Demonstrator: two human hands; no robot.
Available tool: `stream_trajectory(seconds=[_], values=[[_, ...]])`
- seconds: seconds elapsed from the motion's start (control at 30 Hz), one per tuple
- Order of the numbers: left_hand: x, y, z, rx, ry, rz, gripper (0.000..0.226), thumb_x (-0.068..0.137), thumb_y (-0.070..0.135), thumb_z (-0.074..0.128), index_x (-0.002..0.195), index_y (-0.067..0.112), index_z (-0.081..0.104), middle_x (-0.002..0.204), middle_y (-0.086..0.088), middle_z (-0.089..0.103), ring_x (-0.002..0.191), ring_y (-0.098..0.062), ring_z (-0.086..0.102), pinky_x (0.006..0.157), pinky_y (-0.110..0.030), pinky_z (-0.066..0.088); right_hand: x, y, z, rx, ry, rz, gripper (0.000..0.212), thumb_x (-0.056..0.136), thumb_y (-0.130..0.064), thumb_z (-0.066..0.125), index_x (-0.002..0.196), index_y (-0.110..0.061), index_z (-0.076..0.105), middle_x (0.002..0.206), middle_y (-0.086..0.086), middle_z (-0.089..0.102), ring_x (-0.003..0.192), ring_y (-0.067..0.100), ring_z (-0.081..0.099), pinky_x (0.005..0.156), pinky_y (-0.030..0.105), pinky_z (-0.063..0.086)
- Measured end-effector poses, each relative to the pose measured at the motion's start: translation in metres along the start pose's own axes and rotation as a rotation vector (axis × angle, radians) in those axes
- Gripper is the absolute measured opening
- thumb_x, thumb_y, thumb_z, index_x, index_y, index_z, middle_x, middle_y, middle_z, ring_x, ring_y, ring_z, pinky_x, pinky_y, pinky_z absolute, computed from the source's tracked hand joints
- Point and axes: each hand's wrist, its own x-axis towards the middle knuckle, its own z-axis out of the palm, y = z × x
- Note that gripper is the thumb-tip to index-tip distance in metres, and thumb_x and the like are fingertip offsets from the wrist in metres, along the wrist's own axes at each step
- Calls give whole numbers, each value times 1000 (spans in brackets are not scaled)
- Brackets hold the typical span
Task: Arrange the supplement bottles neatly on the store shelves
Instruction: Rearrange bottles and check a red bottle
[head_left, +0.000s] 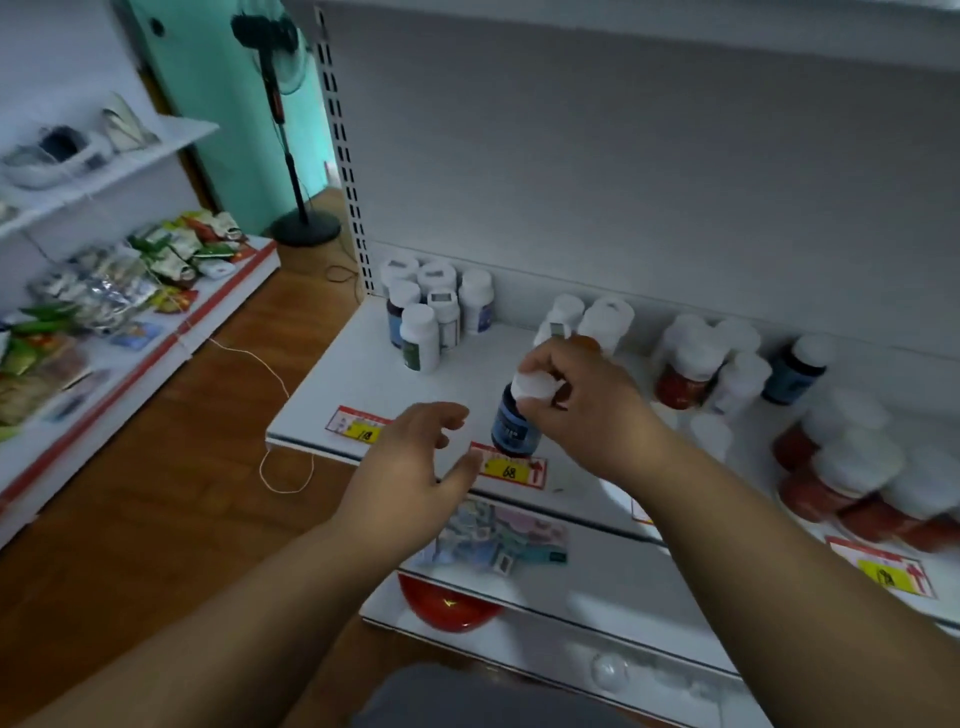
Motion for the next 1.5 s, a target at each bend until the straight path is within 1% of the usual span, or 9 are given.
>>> stream_trajectory(seconds=[0.13,0.33,0.63,0.77,0.9,1.0,1.17,1.33,1.5], values=[[15,-25,0,92,-60,95,41,88,34,63,127,24,54,121,9,56,100,-4,53,84,-24,47,21,-4,21,-90,-49,-63,17,89,-18,59,105,-23,56,103,-6,61,92,13,56,84,36,50],[30,-44,3,33,-122,29,42,88,30,61,129,25,52,122,11,55,101,-2,50,84,-18,38,43,-8,48,-165,-90,-112,20,88,-17,61,108,-19,58,103,0,62,92,16,55,81,37,47],[45,-49,0,28,-169,-8,35,90,30,57,125,28,51,119,12,55,101,-1,49,82,-21,41,50,-5,64,-214,-80,-95,21,88,-21,60,109,-23,58,105,0,63,97,18,53,84,42,47],[44,-51,-5,43,-181,21,34,90,30,57,123,29,52,118,13,55,101,-2,49,81,-20,37,46,-9,64,-171,-50,-98,22,87,-22,62,109,-20,58,111,0,60,101,16,53,88,38,47],[39,-40,-6,36,-142,129,30,89,30,57,119,28,55,112,14,56,102,-6,51,82,-20,37,34,-3,44,-148,156,-59,14,89,-25,61,102,-20,58,108,-6,57,94,7,49,80,22,39],[39,-19,-4,-3,-144,234,30,89,30,57,119,26,57,109,14,54,98,-2,49,84,-19,38,28,5,16,-190,252,11,4,89,-19,59,89,-22,56,91,-5,55,82,12,50,71,27,38],[54,22,8,-90,-197,287,25,89,33,55,112,41,49,98,29,46,94,9,47,77,-8,34,9,13,-26,-164,349,152,7,91,-22,60,97,-18,61,100,-1,59,89,16,55,76,27,44],[65,65,40,-133,-157,358,25,88,29,57,113,30,56,99,18,54,90,-1,50,79,-19,42,-16,34,-65,-138,401,163,4,89,-20,62,91,-23,60,94,-5,59,83,11,55,69,21,39],[73,116,85,-163,-104,362,24,86,22,63,109,25,61,96,10,59,89,-3,52,76,-7,38,-30,82,-111,-195,463,89,8,84,-18,67,91,-19,62,90,-6,57,79,11,52,67,18,33]])
